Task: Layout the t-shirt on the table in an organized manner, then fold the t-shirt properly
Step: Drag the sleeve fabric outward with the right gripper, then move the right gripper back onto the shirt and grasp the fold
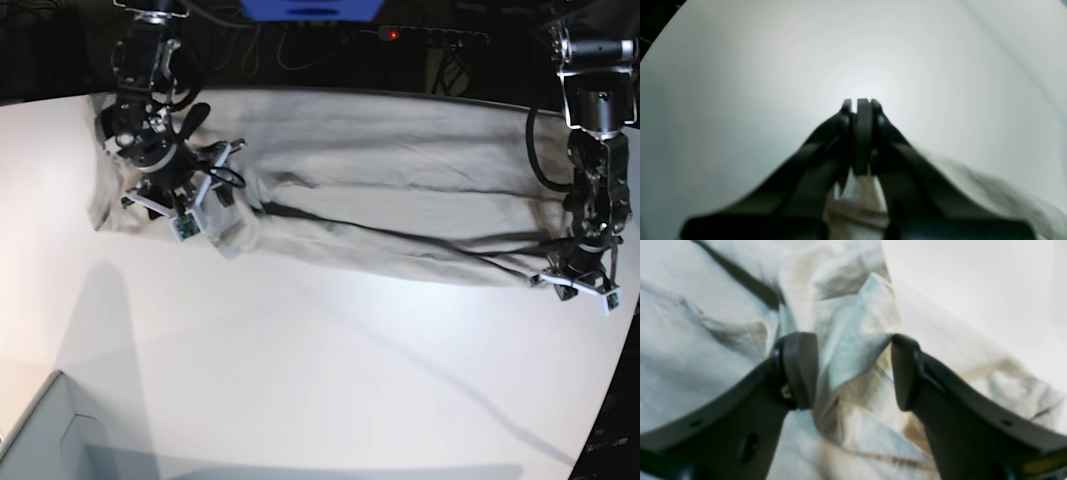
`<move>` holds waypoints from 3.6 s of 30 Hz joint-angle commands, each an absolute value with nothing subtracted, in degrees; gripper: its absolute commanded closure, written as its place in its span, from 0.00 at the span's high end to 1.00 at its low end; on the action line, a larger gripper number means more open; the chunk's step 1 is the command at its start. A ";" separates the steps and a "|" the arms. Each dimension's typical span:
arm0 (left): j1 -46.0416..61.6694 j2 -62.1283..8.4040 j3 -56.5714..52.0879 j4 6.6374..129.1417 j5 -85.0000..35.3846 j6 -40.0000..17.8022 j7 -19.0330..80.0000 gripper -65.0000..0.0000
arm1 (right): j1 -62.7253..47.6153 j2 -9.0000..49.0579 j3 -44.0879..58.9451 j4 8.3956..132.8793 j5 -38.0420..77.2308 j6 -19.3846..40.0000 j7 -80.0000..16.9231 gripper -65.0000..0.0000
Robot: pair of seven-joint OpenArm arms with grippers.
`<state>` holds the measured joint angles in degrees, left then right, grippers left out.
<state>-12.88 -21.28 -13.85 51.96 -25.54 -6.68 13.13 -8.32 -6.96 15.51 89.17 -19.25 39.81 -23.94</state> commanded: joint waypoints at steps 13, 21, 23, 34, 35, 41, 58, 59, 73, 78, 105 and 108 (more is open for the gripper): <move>-14.37 -22.64 -14.29 53.23 -25.71 -6.81 11.56 0.00 | 2.42 -2.59 15.52 89.36 -18.68 40.00 -27.38 0.00; -16.31 -22.64 -14.29 53.32 -25.71 -6.81 11.47 0.00 | 12.70 0.22 15.08 85.05 -18.59 40.00 -27.65 0.00; -16.40 -22.64 -14.29 53.32 -25.71 -6.81 11.47 0.00 | 15.52 0.40 15.08 82.07 -18.59 40.00 -27.56 0.00; -16.13 -22.55 -14.29 53.32 -25.71 -6.81 11.47 0.00 | 27.38 3.38 3.38 67.82 -18.77 40.00 -27.21 0.00; -16.04 -22.55 -14.29 53.32 -25.71 -6.81 11.47 0.00 | 28.09 3.47 2.15 67.12 -18.77 40.00 -27.12 0.00; -15.96 -22.64 -14.20 53.32 -25.71 -6.81 11.47 0.00 | 31.52 3.65 -4.62 60.62 -19.03 40.00 -21.49 0.00; -15.78 -22.55 -14.20 53.32 -25.36 -6.81 11.56 0.00 | 29.85 6.02 -5.85 58.07 -22.99 40.00 -11.03 0.00; -15.43 -22.55 -14.20 53.23 -25.36 -6.81 11.56 0.00 | 30.11 6.11 -5.93 57.36 -22.99 40.00 -9.89 0.00; -13.93 -22.46 -14.11 53.32 -25.36 -6.81 11.56 0.00 | 41.71 6.90 -5.76 38.20 -23.08 29.93 0.57 0.25; -13.85 -22.46 -14.11 53.32 -25.36 -6.81 11.56 0.00 | 41.45 8.40 -5.67 38.11 -23.08 21.49 2.95 0.55; -13.93 -22.46 -14.02 52.97 -25.36 -6.81 11.56 0.00 | 18.68 5.49 5.05 58.33 -22.64 40.00 -17.45 0.57; -13.93 -22.46 -14.11 52.88 -25.36 -6.81 11.56 0.00 | 17.63 4.18 5.05 59.47 -22.64 40.00 -17.45 0.55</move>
<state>-12.58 -21.41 -13.82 52.12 -25.12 -6.68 13.04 15.97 4.19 5.08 58.28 -23.33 38.81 -18.79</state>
